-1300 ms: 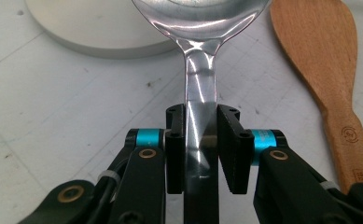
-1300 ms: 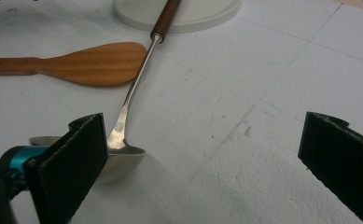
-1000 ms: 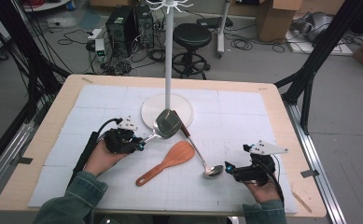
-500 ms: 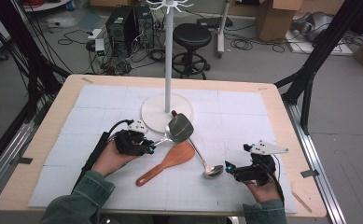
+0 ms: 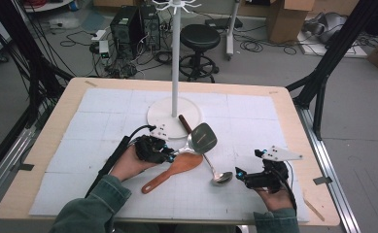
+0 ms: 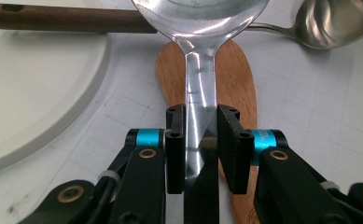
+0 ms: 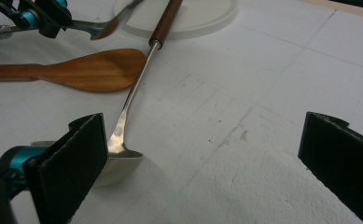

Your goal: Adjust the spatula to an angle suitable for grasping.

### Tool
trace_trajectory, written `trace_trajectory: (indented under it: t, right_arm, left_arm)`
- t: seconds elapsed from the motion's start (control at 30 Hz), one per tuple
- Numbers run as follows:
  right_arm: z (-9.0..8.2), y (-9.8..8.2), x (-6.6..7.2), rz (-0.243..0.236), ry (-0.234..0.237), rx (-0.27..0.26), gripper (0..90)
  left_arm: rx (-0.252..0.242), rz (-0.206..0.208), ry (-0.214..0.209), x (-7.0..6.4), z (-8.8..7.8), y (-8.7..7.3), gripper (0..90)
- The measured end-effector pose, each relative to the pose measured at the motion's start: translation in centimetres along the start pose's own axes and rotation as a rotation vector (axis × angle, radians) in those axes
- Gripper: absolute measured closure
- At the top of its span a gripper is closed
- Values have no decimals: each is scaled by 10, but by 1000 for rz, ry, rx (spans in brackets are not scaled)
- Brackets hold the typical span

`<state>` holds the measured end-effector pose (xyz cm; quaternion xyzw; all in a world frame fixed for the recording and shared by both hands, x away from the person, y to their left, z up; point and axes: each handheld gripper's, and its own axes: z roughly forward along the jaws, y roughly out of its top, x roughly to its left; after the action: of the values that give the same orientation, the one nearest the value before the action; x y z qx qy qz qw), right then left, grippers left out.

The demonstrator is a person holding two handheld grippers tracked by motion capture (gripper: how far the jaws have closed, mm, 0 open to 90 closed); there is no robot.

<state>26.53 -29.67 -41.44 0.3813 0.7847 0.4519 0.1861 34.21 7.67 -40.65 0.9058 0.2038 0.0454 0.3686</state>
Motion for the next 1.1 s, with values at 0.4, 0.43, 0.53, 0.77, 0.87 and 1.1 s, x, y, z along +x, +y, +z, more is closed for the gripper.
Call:
trace_trajectory:
  t: [0.4,0.43,0.53,0.77,0.87,1.1]
  right_arm:
    - [0,0,0,2,1,-3,5]
    - [0,0,0,1,1,-3,5]
    - [0,0,0,0,2,-3,5]
    - [1,0,0,-3,3,-4,5]
    - [1,0,0,-3,4,-2,5]
    - [1,1,0,-2,4,-2,5]
  left_arm:
    - [36,35,-33,-7,22,10,739]
    - [39,40,-34,-7,23,11,738]
    - [47,43,-32,-8,26,11,738]
    - [59,44,-34,-8,29,10,738]
    - [63,41,-37,-7,30,9,738]
    - [59,45,-34,-8,31,9,737]
